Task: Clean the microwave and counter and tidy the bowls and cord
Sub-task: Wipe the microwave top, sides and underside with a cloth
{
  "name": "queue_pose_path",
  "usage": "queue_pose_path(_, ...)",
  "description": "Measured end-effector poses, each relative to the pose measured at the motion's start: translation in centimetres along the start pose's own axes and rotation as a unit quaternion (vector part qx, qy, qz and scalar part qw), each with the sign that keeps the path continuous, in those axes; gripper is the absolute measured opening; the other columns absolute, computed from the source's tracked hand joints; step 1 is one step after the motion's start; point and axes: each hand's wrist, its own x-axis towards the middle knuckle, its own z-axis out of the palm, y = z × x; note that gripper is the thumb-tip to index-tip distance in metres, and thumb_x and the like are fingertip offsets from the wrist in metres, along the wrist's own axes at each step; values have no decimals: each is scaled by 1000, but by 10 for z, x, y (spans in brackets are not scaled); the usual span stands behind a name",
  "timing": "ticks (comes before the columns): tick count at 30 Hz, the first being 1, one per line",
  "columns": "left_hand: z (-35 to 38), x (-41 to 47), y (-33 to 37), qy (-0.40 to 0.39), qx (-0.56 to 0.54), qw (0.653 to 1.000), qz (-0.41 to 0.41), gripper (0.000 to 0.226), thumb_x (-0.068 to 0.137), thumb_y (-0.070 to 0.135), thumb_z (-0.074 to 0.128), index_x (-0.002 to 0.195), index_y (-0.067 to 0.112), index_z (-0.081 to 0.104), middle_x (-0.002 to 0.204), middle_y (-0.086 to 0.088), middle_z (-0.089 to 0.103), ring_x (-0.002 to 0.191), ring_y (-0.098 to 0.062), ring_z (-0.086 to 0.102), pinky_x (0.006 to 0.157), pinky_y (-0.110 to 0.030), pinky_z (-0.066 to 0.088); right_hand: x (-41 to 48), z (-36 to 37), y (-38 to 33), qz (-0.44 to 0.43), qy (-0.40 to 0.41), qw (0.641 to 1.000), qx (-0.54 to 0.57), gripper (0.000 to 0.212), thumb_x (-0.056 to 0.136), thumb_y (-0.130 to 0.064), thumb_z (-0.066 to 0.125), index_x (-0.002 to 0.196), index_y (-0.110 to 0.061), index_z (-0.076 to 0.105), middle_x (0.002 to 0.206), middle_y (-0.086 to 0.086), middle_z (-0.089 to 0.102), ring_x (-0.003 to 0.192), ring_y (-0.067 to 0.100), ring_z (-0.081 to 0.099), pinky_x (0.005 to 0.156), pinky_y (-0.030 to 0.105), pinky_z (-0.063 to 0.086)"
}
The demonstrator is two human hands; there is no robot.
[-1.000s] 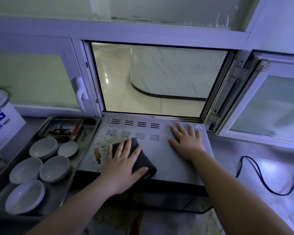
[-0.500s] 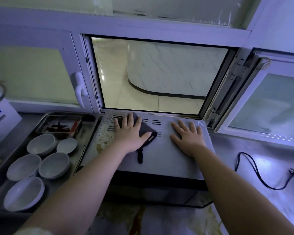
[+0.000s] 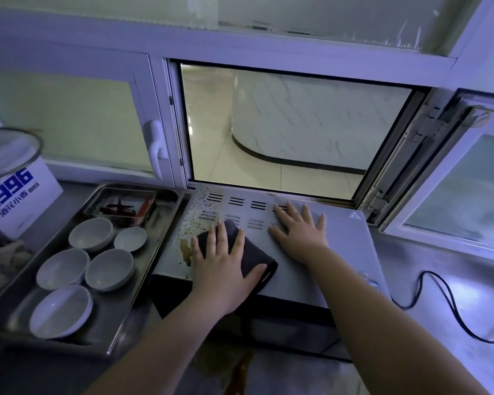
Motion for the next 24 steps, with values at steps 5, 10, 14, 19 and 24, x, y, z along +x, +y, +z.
queue_pose_path(5,-3,5,-18,-2,-8,1000,-15,89,79,82,6,152,32,-10,157,-18,-23,145,-31,-23,114,-58,-9,2,7,2,5,8,1000,-12,64,92,-70,15,150,-48,-1,161,-13,-7,148,23,-14,115,58,-12)
queue_pose_path(10,-17,109,-24,0,-1,999,-37,90,83,80,12,154,26,-2,158,-22,-15,147,-36,-11,113,-63,-3,2,9,-2,8,25,999,-19,63,92,-69,16,149,-48,0,161,-15,-4,148,23,-12,116,56,-9)
queue_pose_path(14,-28,170,-20,-31,1,999,-40,91,84,80,14,154,25,-2,159,-17,-17,147,-36,-10,113,-64,-2,3,9,0,12,24,999,-21,64,91,-70,16,150,-48,1,161,-15,-3,148,22,-11,116,56,-9)
queue_pose_path(19,-15,100,-28,-1,-4,1000,23,89,84,79,13,154,26,0,161,-9,-15,147,-31,-12,114,-62,-2,3,9,1,10,24,1000,-16,64,92,-70,19,150,-48,3,161,-15,-3,148,22,-10,116,56,-10)
queue_pose_path(24,-6,-6,-46,-19,13,1000,-3,96,71,81,-9,152,31,-10,159,-8,-22,146,-27,-19,116,-56,-8,2,9,-1,8,27,999,-16,64,92,-68,18,150,-47,2,161,-14,-3,148,23,-10,116,56,-10)
